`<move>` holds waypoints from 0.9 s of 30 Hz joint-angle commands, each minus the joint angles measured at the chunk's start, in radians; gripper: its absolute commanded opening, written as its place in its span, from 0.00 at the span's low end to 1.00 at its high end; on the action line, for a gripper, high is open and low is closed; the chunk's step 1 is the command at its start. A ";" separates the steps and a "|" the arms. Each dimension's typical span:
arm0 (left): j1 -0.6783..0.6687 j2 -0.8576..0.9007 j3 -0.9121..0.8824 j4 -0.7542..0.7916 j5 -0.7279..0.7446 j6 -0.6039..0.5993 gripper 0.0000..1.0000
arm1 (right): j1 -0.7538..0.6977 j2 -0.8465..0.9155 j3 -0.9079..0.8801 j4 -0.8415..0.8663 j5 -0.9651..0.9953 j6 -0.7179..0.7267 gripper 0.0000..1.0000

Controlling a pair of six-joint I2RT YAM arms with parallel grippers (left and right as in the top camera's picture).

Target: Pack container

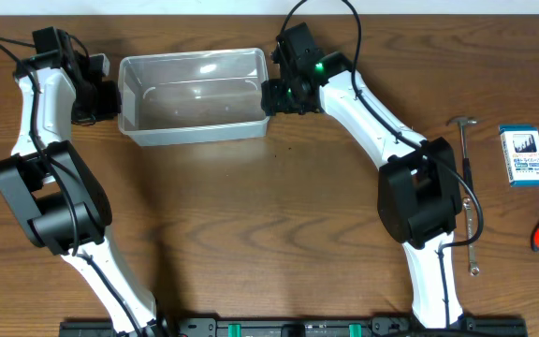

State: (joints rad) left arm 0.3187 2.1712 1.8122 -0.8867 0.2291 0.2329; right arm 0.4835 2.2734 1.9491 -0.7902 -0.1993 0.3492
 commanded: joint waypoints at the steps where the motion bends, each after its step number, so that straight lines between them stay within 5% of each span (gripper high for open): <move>1: 0.002 0.001 -0.010 -0.002 -0.010 -0.005 0.06 | -0.005 0.003 0.020 0.005 0.012 0.013 0.60; 16: 0.002 0.001 -0.010 -0.002 -0.013 -0.005 0.06 | -0.005 0.003 0.020 0.022 0.008 0.013 0.32; 27: 0.002 0.001 -0.010 -0.002 -0.013 -0.005 0.06 | -0.004 0.003 0.020 0.063 0.008 0.012 0.25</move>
State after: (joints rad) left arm 0.3187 2.1712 1.8122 -0.8867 0.2287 0.2329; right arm 0.4835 2.2734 1.9491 -0.7357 -0.2005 0.3595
